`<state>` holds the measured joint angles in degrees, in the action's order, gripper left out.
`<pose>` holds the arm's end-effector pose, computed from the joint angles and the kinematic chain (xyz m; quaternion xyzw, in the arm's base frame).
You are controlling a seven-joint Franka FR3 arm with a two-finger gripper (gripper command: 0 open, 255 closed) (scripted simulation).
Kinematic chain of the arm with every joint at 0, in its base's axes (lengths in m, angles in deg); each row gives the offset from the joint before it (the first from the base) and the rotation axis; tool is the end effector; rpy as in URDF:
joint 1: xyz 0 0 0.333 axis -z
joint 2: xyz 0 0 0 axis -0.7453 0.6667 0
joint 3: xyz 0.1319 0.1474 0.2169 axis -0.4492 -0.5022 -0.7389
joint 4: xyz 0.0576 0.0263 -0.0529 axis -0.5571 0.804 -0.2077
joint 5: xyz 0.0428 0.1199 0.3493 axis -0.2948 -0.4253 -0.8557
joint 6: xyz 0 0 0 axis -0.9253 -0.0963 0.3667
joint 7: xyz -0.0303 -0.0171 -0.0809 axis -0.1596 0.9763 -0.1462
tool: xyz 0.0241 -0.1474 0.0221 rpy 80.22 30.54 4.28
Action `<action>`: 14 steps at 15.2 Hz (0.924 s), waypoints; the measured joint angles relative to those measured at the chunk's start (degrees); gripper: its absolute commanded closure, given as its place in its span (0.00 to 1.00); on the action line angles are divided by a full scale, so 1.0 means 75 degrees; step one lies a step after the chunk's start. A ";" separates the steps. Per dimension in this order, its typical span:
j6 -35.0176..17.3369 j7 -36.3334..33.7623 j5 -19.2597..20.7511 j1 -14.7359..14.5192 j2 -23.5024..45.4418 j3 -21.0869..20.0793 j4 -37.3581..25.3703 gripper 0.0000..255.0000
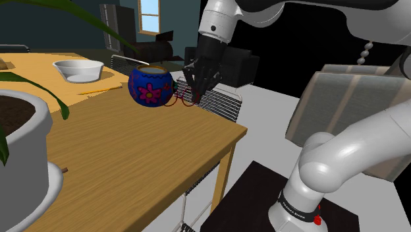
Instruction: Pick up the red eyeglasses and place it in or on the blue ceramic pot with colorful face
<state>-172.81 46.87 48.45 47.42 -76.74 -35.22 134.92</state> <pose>0.3404 0.1841 0.5657 -0.9795 0.1677 -0.0171 0.1100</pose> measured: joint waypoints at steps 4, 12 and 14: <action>0.0377 -0.0091 0.0056 0.0021 0.0097 0.0045 -0.0480 1.00; 0.1108 -0.0255 0.0172 0.0074 0.0412 0.0128 -0.1534 1.00; 0.1297 -0.0317 0.0197 0.0085 0.0520 0.0131 -0.1837 1.00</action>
<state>-163.08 44.49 49.93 48.06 -72.84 -34.23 121.14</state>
